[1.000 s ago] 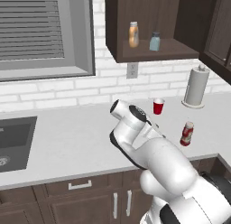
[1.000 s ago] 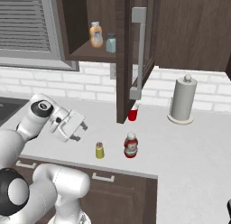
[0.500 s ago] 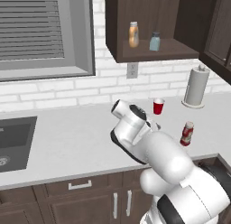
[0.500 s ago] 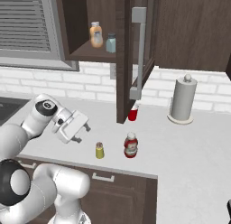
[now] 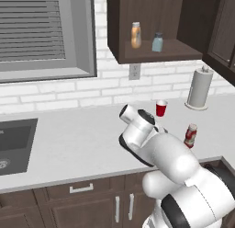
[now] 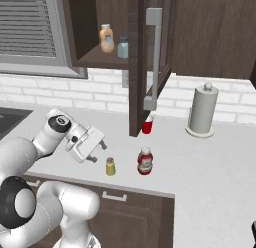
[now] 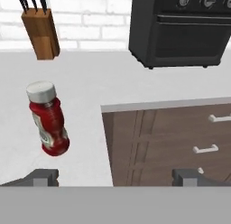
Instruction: Put the shaker and condiment bottle from the counter next to their counterparts in the cabinet.
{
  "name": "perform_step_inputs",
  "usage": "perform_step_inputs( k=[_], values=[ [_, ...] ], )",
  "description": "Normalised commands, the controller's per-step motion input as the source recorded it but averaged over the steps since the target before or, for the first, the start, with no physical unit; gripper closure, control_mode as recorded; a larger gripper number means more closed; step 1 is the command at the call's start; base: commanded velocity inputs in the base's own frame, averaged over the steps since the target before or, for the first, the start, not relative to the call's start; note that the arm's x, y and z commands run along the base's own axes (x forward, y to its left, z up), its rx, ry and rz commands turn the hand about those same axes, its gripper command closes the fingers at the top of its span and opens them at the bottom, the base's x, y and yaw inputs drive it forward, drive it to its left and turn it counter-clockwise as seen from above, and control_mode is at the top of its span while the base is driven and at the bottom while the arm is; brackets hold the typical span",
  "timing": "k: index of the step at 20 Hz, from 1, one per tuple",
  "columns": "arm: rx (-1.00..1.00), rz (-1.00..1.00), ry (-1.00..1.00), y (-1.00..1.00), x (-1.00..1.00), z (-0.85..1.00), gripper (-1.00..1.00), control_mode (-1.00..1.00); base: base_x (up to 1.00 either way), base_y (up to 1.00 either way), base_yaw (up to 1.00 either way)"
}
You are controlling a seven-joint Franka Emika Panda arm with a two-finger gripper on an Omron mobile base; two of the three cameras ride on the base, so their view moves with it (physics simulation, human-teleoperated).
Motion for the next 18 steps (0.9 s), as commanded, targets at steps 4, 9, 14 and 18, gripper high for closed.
perform_step_inputs(
  k=[4, 9, 14, 18],
  values=[
    [0.0, 0.0, 0.0, 0.0, 0.0, -0.21, -1.0, -1.0, 0.0, 0.0, 0.0],
    [-0.01, 0.0, 0.0, 0.0, 0.0, -0.32, -1.0, -1.0, 0.0, 0.0, 0.0],
    [0.0, 0.0, 0.0, -0.04, 0.0, -0.04, -1.0, -1.0, 0.0, 0.0, 0.0],
    [0.0, 0.0, 0.0, -0.08, 0.01, 0.0, -1.0, -1.0, 0.0, 0.0, 0.0]
  ],
)
